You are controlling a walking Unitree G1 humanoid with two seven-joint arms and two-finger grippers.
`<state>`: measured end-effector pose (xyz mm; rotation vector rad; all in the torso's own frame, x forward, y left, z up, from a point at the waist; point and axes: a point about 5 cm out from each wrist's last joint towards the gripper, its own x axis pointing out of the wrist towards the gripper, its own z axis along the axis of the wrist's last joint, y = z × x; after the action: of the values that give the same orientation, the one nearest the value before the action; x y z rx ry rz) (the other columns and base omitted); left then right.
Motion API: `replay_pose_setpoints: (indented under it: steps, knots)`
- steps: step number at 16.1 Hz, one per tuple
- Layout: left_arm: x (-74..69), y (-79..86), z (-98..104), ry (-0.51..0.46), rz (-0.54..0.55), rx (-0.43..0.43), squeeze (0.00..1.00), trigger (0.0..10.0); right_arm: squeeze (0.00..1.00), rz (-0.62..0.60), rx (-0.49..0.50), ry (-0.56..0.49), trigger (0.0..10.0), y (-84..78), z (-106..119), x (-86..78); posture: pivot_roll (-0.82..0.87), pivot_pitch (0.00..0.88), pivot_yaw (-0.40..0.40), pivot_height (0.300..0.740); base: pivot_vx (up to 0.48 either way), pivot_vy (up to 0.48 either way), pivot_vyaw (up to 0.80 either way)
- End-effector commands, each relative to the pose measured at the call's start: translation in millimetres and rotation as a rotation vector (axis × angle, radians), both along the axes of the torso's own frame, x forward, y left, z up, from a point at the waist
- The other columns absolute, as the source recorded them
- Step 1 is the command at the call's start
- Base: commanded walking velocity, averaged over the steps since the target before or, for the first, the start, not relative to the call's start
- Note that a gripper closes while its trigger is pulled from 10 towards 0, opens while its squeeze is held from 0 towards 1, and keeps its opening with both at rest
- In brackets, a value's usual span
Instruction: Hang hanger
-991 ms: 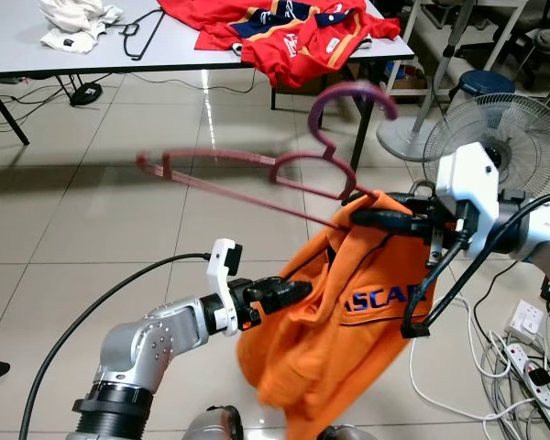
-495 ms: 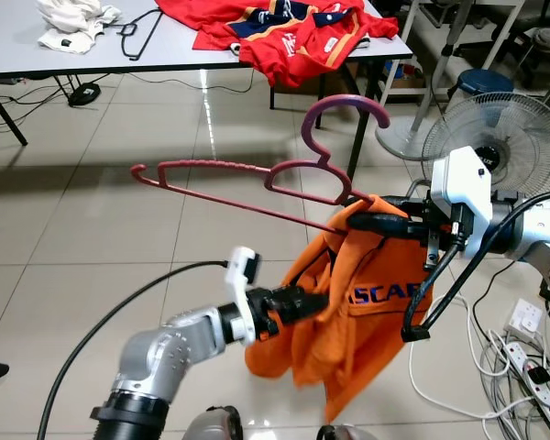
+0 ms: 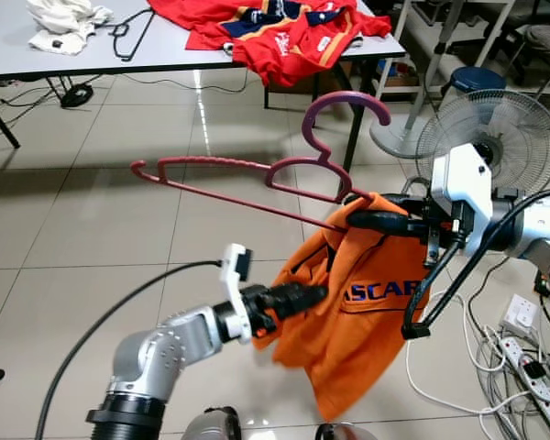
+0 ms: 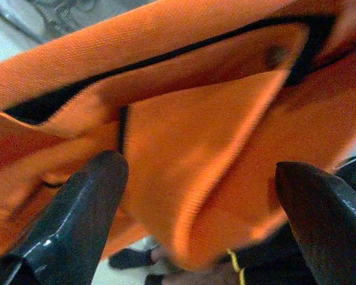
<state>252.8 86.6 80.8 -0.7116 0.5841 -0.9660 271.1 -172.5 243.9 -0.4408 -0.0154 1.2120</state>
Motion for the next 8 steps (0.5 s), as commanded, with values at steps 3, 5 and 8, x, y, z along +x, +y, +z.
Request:
replay_pose_setpoints:
  steps: [3,5,8]
  knots:
    - [1.2,3.0,-8.8,0.012,0.026,0.075,1.00,10.0,0.00,0.031,0.000,-0.052,10.0,2.9,10.5,-0.8,-0.11,0.112,0.005,0.740,0.000,0.000,0.00]
    - [2.3,4.3,-11.2,0.010,0.035,0.102,1.00,10.0,0.00,0.034,0.001,-0.053,10.0,3.4,10.7,-1.2,-0.12,0.110,0.006,0.740,0.000,0.000,0.00]
    - [1.4,4.7,-14.3,-0.022,0.013,0.166,0.96,10.0,0.00,0.038,0.000,-0.052,10.0,3.8,10.6,-1.6,-0.12,0.109,0.005,0.740,0.000,0.000,0.00]
